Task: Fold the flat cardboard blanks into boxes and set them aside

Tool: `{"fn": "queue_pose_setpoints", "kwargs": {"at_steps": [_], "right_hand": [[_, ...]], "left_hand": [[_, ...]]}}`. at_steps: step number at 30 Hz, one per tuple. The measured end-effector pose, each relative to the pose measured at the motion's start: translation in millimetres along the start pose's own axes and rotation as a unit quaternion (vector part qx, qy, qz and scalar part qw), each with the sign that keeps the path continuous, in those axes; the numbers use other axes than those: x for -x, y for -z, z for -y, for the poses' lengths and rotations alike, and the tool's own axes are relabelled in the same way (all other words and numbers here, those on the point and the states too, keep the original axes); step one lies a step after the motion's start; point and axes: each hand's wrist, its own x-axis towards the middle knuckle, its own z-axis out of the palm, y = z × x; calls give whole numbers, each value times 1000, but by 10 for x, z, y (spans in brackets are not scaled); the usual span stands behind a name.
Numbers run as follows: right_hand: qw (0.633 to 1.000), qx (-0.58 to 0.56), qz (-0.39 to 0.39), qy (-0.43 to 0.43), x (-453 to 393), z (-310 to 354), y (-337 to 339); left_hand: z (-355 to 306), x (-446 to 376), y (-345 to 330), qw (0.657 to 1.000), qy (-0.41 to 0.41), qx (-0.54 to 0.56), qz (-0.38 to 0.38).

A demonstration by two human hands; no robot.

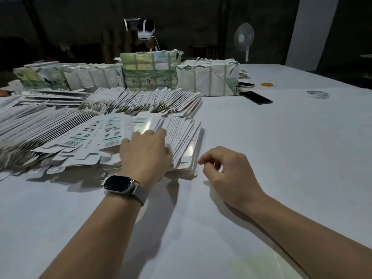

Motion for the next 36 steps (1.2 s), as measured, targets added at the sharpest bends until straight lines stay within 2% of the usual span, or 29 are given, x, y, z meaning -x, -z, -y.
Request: {"fn": "queue_pose_setpoints", "kwargs": {"at_steps": [3,8,13,19,24,28,32,34,36], "right_hand": [[1000,-5,-10,5,7,3,-3],[1000,-13,-23,14,6,-3,-12],[999,-32,-35,16,-3,-41,-7],[997,-55,-42,15,-2,-31,-16],[997,-62,-51,20,-4,-56,-17],[994,-96,-58,3,-14,-52,-21],[984,-156,-82,-37,-43,-57,2],[975,-191,-95,-58,-62,-68,16],[967,-221,-100,-72,-90,-69,31]], "left_hand": [[-18,-1,43,998,-24,0,-58],[30,3,23,996,66,-13,60],[-68,54,47,1000,4,-6,-20],[-103,47,30,996,-38,27,-70],[-126,77,2,998,-42,34,-24],[-159,99,22,994,-79,67,-37],[-245,113,51,970,-109,189,-105],[-336,137,81,935,-103,315,-122],[-435,177,100,880,-71,461,-90]]}}
